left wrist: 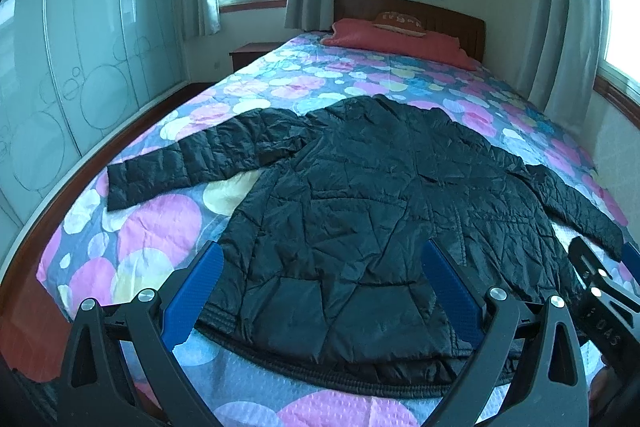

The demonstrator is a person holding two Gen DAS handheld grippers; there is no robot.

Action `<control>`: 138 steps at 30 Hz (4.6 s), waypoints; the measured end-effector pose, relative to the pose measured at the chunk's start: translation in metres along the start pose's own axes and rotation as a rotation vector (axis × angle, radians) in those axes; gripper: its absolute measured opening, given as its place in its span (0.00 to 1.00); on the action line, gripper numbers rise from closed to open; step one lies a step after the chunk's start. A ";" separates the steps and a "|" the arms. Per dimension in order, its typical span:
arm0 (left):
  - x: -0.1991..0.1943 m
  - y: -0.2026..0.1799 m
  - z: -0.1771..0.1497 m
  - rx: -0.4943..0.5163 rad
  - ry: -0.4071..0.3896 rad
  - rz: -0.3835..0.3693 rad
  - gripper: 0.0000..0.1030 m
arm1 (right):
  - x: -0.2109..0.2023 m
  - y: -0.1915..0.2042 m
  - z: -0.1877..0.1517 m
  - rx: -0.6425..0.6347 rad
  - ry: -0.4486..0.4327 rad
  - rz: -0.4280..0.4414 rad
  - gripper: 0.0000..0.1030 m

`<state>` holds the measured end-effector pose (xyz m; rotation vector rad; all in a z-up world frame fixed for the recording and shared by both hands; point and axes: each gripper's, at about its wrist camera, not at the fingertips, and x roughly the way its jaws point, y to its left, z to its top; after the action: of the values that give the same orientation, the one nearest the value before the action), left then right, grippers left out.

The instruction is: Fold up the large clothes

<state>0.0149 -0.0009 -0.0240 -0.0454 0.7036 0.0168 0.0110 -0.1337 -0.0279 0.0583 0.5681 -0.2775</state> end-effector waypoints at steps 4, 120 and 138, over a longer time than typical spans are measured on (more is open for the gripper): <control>0.031 0.010 0.003 -0.044 0.064 0.004 0.95 | 0.020 -0.014 0.001 0.046 0.029 0.013 0.98; 0.209 0.102 -0.014 -0.307 0.248 0.359 0.96 | 0.390 0.023 0.078 -0.080 0.299 0.065 0.49; 0.210 0.101 -0.014 -0.307 0.247 0.358 0.96 | 0.348 -0.053 0.075 0.050 0.246 -0.060 0.49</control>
<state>0.1627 0.0993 -0.1740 -0.2178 0.9439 0.4693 0.3160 -0.2785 -0.1511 0.1246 0.8082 -0.3454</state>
